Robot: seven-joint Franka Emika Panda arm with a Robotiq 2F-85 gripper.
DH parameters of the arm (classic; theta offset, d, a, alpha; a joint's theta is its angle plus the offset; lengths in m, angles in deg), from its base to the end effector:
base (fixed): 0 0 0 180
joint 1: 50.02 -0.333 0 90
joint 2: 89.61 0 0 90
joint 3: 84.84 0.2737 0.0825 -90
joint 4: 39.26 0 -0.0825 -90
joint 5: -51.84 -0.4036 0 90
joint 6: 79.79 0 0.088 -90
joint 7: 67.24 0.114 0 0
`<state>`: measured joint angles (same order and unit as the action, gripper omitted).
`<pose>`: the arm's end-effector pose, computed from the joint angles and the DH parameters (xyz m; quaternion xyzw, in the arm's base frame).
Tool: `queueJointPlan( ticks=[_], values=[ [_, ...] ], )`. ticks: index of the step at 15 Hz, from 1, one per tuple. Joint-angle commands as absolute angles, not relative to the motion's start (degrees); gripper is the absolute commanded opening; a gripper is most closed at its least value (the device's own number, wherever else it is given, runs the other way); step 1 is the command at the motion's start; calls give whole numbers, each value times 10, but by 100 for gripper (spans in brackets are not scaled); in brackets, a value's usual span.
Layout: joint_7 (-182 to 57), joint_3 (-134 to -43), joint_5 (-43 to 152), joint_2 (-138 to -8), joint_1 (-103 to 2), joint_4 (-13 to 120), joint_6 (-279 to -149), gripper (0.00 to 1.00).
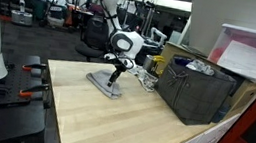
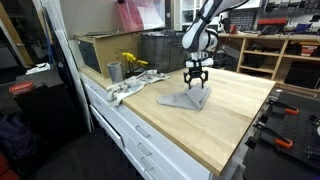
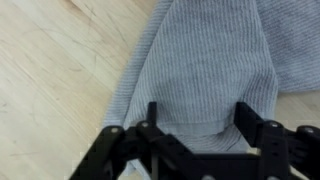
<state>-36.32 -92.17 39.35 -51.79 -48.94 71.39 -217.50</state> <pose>0.5745 -0.0874 0.0724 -0.9089 0.4067 0.0914 0.0078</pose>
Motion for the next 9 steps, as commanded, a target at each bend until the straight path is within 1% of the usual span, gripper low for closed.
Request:
queueJointPlan(
  ticks=[1,6,8,9],
  values=[
    [-337,-935,386,-520,-493,719,-2170,49],
    [-330,-943,387,-526,-488,719,-2161,12],
    [-331,-946,388,-539,-487,728,-2158,0],
    [-329,-950,392,-550,-489,738,-2156,0]
  ],
)
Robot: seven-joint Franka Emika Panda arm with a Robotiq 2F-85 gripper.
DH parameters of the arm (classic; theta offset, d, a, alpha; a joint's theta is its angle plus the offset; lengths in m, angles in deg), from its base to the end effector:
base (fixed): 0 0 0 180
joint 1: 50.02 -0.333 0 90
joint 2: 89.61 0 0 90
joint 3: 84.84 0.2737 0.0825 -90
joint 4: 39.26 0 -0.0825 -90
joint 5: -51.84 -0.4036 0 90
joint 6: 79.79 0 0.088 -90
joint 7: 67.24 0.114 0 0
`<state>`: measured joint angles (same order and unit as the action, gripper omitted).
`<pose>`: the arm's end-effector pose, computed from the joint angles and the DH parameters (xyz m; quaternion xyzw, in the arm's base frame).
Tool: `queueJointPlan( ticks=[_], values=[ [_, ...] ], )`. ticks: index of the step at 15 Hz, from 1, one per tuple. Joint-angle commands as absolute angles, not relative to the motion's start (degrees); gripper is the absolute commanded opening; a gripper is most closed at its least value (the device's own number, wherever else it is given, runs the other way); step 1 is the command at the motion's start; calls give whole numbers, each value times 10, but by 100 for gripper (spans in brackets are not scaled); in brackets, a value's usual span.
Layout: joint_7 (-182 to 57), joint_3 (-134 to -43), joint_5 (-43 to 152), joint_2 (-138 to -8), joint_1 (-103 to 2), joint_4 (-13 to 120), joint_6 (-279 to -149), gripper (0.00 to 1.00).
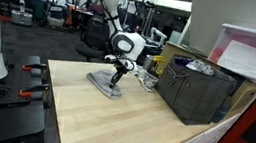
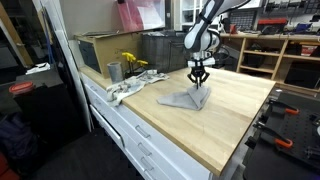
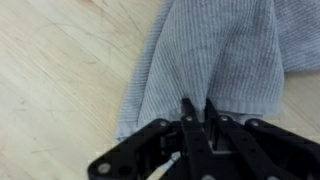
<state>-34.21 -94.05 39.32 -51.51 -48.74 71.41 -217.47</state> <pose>0.5700 -0.1094 0.0712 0.8946 -0.4377 -0.0900 0.0026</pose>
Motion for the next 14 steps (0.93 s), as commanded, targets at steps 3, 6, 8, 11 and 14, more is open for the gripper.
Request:
queueJointPlan(
  ticks=[3,6,8,11,14],
  values=[
    [-331,-961,400,-586,-488,761,-2134,1],
    [-304,-998,443,-651,-504,810,-2102,1],
    [-268,-1020,493,-693,-511,842,-2071,1],
    [-229,-1025,562,-757,-507,898,-2007,1],
    [-254,-993,595,-810,-502,957,-1949,1]
  ],
)
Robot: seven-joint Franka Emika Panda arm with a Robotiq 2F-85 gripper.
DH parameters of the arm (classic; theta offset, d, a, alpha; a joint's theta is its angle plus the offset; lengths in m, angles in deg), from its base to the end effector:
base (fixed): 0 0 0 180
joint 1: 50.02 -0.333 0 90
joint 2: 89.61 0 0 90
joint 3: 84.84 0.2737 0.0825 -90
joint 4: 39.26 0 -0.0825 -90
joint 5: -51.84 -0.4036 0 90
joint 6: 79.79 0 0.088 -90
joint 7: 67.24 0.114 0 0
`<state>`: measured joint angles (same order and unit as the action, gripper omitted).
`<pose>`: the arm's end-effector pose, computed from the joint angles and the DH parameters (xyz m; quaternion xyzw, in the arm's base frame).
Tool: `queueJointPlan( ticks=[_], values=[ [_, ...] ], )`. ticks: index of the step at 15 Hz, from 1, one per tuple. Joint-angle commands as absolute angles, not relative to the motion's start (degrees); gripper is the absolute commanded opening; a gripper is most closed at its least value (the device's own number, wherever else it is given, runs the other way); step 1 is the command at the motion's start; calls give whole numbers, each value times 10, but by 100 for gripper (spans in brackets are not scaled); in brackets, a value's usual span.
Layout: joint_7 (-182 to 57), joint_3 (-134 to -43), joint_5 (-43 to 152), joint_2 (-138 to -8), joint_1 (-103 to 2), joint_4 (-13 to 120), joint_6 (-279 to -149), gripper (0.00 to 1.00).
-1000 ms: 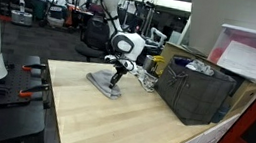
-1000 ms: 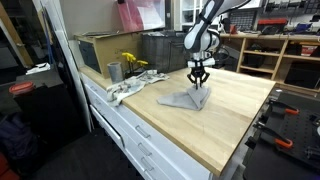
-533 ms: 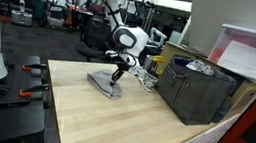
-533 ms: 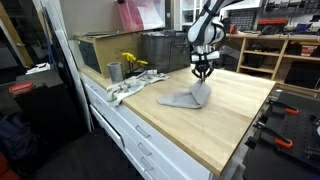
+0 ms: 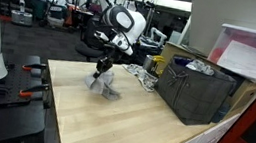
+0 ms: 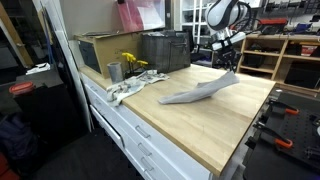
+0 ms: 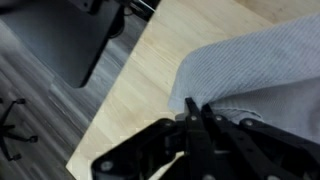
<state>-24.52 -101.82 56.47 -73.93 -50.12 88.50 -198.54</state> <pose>0.4697 -0.1559 0.1655 0.8578 -0.4645 -0.1876 0.1151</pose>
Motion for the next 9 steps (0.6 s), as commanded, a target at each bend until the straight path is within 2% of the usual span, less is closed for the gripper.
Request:
queueJointPlan(
  ticks=[1,4,5,6,9],
  values=[
    [-276,-977,594,-824,-500,973,-1942,1],
    [-329,-920,559,-864,-510,1023,-1954,1],
    [-348,-902,551,-870,-513,1031,-1953,13],
    [-367,-885,540,-882,-518,1038,-1951,32],
    [-444,-852,518,-895,-524,1040,-1943,54]
  ],
)
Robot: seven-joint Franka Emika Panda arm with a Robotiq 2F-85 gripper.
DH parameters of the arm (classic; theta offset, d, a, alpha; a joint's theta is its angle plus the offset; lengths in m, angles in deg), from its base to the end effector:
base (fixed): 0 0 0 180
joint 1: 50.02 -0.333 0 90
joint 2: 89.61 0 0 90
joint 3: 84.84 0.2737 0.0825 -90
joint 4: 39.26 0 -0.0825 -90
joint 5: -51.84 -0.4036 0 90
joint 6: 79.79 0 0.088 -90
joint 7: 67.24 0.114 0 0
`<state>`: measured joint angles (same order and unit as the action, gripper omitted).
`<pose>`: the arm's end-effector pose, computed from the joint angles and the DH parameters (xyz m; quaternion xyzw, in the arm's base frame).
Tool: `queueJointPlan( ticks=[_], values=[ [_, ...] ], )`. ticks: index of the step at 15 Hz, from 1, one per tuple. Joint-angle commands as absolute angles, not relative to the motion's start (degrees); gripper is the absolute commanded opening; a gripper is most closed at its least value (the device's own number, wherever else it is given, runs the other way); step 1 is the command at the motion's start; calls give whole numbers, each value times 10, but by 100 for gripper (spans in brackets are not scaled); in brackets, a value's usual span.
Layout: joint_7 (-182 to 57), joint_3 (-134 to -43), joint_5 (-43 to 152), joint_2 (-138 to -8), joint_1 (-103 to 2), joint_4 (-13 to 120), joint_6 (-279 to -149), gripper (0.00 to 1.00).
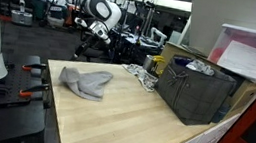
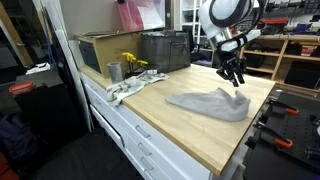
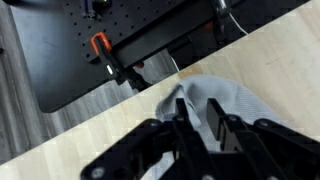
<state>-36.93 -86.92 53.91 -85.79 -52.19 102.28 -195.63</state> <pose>0.4183 -0.0020 0.1729 0.9364 -0.2409 -0.2419 0.0812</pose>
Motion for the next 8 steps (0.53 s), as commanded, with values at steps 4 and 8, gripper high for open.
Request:
queueJointPlan(
  ticks=[4,8],
  values=[
    [-556,-841,509,-893,-520,1026,-1937,83],
    [-572,-853,515,-866,-507,1007,-1980,100]
  ],
)
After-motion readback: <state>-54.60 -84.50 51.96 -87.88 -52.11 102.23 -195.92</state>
